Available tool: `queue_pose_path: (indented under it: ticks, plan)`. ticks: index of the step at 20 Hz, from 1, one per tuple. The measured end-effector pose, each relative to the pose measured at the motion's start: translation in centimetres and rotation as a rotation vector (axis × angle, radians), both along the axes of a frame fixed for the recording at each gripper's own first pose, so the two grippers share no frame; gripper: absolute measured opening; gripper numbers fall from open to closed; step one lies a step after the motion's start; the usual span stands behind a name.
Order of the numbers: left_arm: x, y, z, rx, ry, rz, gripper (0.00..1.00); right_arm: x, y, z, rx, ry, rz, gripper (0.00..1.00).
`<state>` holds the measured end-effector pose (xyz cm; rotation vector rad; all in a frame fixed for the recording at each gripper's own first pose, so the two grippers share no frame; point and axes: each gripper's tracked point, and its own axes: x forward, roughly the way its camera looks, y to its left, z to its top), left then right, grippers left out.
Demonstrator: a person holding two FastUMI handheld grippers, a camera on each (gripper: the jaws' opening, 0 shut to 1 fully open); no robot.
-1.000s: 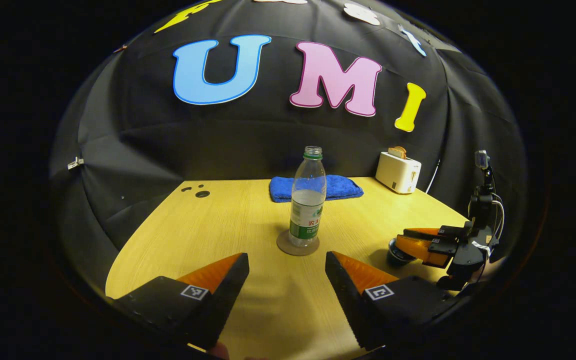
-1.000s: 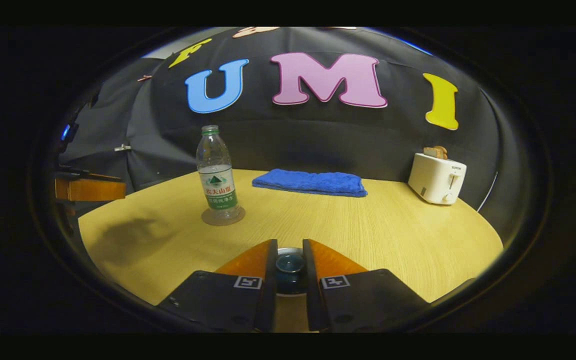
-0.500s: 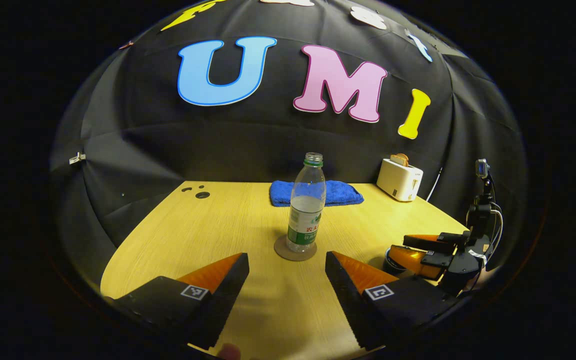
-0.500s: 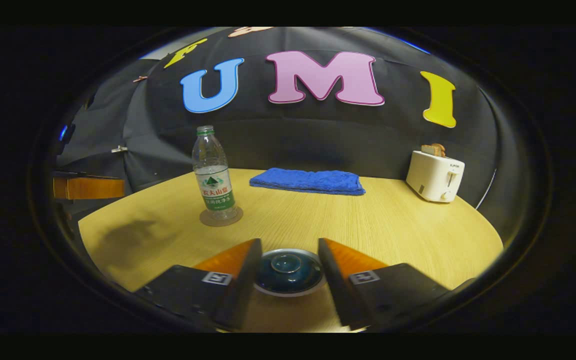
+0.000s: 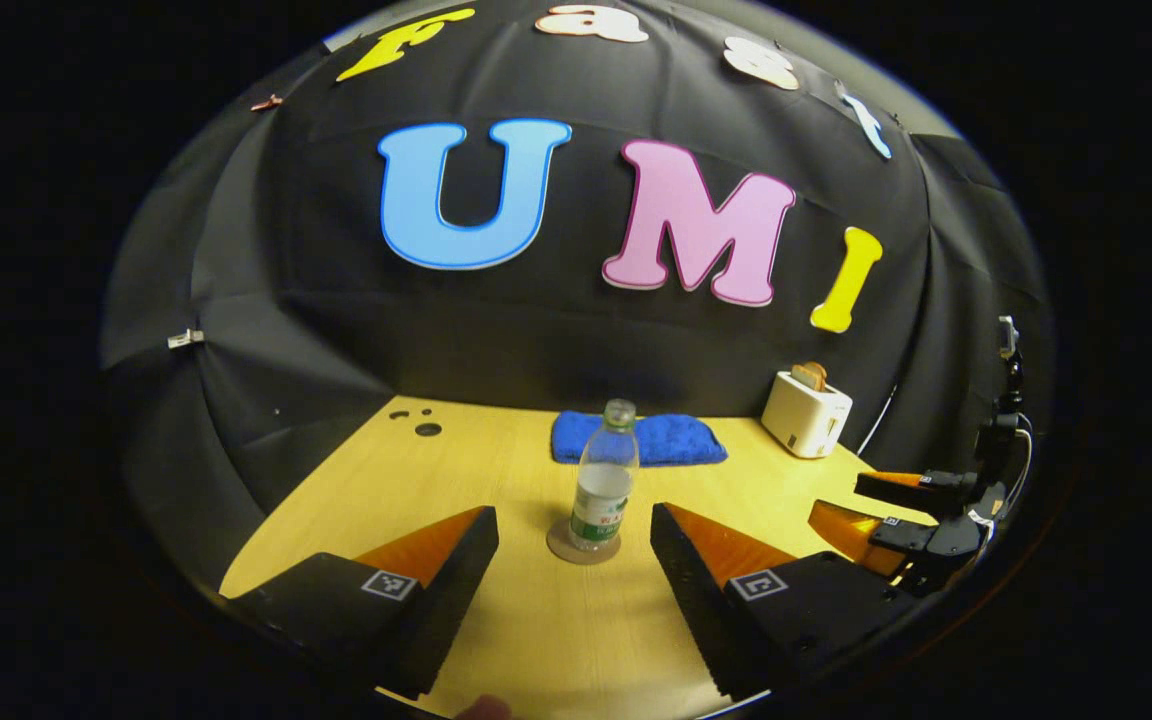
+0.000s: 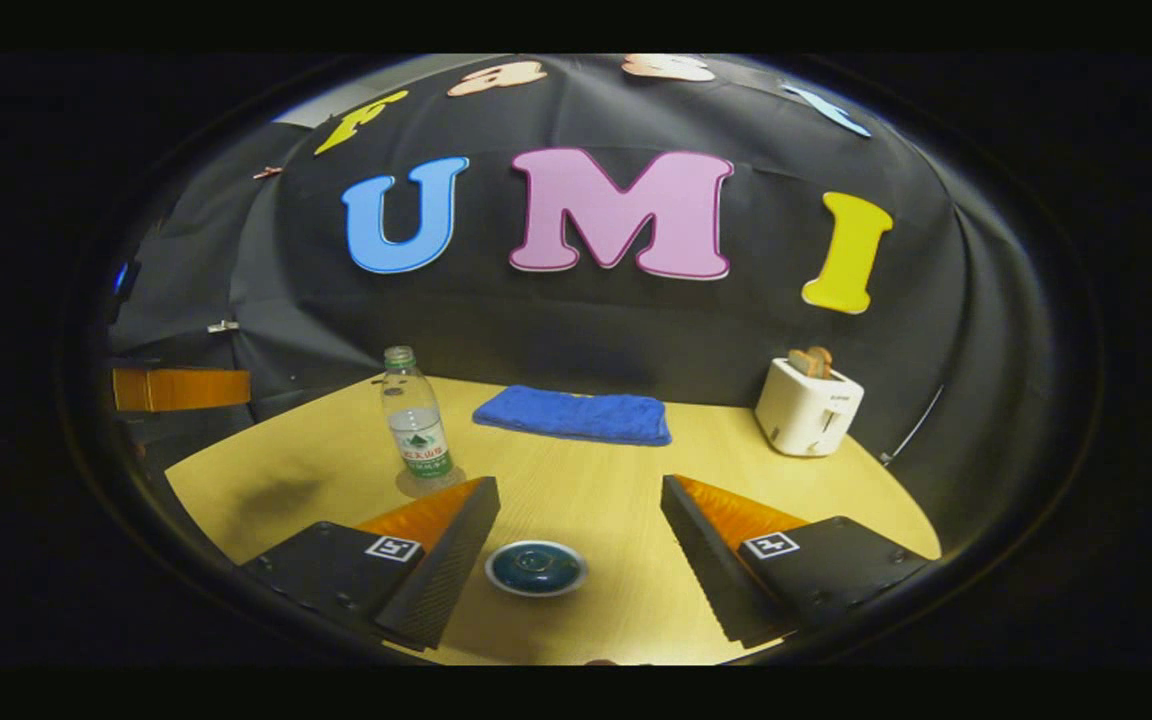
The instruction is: Open the teacup lid with one hand, grasp the water bottle and pour water into the teacup with the other hand; after pouring, place the water bottle on the coaster and then close the teacup lid.
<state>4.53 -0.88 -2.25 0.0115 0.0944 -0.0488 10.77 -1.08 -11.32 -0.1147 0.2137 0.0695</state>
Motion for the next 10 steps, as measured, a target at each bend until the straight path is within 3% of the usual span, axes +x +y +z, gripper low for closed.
queue_pose_path:
  ticks: [4,6,10]
  plan:
    - [-1.9,0.1,4.8,0.013,-0.071,0.048,0.97,-1.7,0.2,5.8,-0.024,-0.036,-0.014,1.0]
    - [-3.4,0.8,4.5,0.07,-0.057,0.127,0.98,-2.6,0.6,8.4,-0.026,-0.063,-0.027,1.0]
    - [-7.7,-1.5,4.8,0.123,-0.082,0.094,0.96,-5.9,2.8,12.4,-0.018,-0.104,-0.036,1.0]
